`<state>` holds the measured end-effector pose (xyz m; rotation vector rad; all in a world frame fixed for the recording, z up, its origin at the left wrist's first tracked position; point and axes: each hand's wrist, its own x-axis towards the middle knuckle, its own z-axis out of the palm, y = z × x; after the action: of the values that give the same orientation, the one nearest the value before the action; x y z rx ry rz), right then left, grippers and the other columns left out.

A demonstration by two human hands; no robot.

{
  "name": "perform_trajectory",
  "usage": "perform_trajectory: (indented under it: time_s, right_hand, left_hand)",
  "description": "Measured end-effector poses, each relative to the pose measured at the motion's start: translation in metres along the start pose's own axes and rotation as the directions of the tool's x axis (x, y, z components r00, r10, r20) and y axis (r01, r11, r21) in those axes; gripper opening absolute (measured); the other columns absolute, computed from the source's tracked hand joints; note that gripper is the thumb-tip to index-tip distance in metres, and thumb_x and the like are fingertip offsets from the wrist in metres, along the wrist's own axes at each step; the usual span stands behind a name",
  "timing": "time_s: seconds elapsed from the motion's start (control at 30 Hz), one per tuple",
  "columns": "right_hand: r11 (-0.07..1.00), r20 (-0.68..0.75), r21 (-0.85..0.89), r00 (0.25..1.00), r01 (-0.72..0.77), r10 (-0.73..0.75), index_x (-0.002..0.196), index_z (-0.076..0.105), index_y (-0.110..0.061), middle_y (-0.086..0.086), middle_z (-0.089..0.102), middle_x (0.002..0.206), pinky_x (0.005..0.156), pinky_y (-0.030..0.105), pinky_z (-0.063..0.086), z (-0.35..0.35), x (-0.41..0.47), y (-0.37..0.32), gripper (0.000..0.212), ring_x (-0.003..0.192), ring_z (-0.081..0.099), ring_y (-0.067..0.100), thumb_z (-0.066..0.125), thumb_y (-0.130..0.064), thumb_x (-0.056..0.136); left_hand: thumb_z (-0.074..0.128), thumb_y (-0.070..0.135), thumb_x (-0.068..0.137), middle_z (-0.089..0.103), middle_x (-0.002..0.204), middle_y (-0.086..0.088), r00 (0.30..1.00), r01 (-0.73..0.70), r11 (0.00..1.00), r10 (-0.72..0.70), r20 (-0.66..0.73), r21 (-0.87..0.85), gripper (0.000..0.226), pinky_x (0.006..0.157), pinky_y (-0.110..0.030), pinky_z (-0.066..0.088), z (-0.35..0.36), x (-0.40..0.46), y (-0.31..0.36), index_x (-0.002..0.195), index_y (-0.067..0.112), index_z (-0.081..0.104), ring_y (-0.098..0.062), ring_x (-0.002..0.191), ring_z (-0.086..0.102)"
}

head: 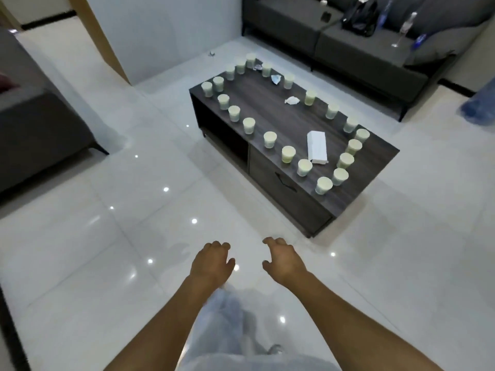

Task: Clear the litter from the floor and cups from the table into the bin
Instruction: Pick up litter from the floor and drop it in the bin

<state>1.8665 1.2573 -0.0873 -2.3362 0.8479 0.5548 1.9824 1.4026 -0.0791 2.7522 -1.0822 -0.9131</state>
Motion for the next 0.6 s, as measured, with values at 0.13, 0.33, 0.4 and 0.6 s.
perform_trajectory:
  time_s: [0.13, 0.33, 0.4, 0.6]
  right_hand:
    - [0.998, 0.026, -0.049, 0.999, 0.026, -0.025, 0.144, 0.033, -0.022, 0.007, 0.041, 0.14, 0.095, 0.037, 0.047, -0.019, 0.086, -0.069, 0.055, 0.12, 0.048, 0.028, 0.054, -0.022, 0.093]
    - [0.997, 0.052, -0.063, 0.997, 0.055, -0.052, 0.145, 0.032, -0.023, 0.006, 0.042, 0.14, 0.097, 0.037, 0.046, -0.052, 0.194, -0.174, 0.056, 0.12, 0.048, 0.027, 0.053, -0.022, 0.093]
    - [0.995, 0.062, -0.068, 0.996, 0.07, -0.066, 0.145, 0.033, -0.023, 0.006, 0.042, 0.14, 0.097, 0.036, 0.046, -0.064, 0.224, -0.2, 0.056, 0.12, 0.048, 0.026, 0.053, -0.023, 0.093]
    - [0.992, 0.114, -0.103, 0.992, 0.07, -0.058, 0.144, 0.034, -0.024, 0.006, 0.043, 0.139, 0.096, 0.036, 0.046, -0.099, 0.327, -0.253, 0.055, 0.12, 0.048, 0.027, 0.055, -0.024, 0.092]
  left_hand:
    - [0.042, 0.037, 0.098, 0.052, 0.13, -0.007, 0.999, 0.042, 0.999, -0.042, -0.012, -0.017, 0.045, 0.096, -0.032, 0.043, -0.052, 0.066, -0.067, 0.137, 0.015, 0.044, -0.023, 0.122, 0.047]
    - [0.04, 0.037, 0.098, 0.052, 0.128, -0.007, 0.995, 0.095, 0.996, -0.095, 0.035, 0.002, 0.045, 0.096, -0.032, 0.042, -0.13, 0.148, -0.159, 0.136, 0.014, 0.044, -0.024, 0.12, 0.047]
    - [0.04, 0.037, 0.098, 0.053, 0.126, -0.007, 0.993, 0.114, 0.993, -0.113, 0.041, -0.017, 0.045, 0.096, -0.033, 0.043, -0.153, 0.172, -0.178, 0.135, 0.013, 0.045, -0.025, 0.119, 0.047]
    - [0.041, 0.038, 0.097, 0.053, 0.127, -0.007, 0.989, 0.143, 0.988, -0.139, 0.058, -0.064, 0.046, 0.096, -0.034, 0.043, -0.209, 0.259, -0.225, 0.137, 0.015, 0.043, -0.025, 0.119, 0.047]
